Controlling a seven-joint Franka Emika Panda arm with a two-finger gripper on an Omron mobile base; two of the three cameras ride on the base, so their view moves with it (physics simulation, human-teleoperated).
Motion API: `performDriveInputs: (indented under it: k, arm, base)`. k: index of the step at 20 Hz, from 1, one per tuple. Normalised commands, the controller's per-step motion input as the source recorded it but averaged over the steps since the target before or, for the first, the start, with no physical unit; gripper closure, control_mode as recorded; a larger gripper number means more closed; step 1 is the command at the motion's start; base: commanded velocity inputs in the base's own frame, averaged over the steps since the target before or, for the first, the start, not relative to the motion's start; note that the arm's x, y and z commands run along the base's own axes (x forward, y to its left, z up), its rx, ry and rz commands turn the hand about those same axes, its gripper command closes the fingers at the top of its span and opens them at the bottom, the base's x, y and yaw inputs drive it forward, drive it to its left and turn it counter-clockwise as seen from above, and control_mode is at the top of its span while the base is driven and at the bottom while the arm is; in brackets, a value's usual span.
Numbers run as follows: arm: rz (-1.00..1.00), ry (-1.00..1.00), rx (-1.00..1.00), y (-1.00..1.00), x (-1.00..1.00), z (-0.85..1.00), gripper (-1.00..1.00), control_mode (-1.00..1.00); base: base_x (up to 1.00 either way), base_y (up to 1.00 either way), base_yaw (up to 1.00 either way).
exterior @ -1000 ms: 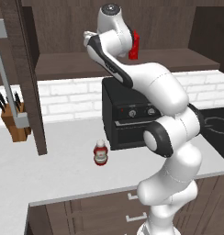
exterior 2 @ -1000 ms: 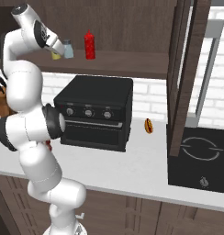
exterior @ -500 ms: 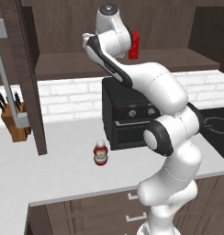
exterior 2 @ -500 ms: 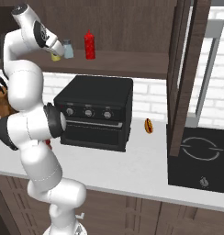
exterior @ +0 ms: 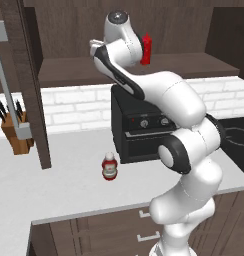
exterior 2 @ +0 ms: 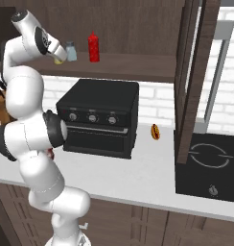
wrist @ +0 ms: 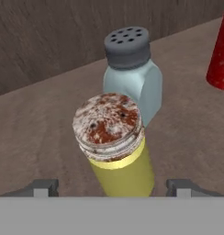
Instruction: Put the shaker and condiment bottle from the counter next to their counterparts in the cabinet.
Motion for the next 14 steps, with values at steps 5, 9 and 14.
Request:
performDriveInputs:
  k: [5,9,14]
  arm:
    - [0.0,-0.08,0.02,-0.01,-0.36,-0.02,-1.0,-1.0]
    - [0.0,-0.01,0.03,-0.01,-0.45,0.02,-1.0,-1.0]
    - [0.0,-0.04,0.03,-0.12,-0.65,0.0,-1.0,-1.0]
  base:
    - [0.0,0.0,0.0]
    - [0.0,0.0,0.0]
    - [0.0,0.0,0.0]
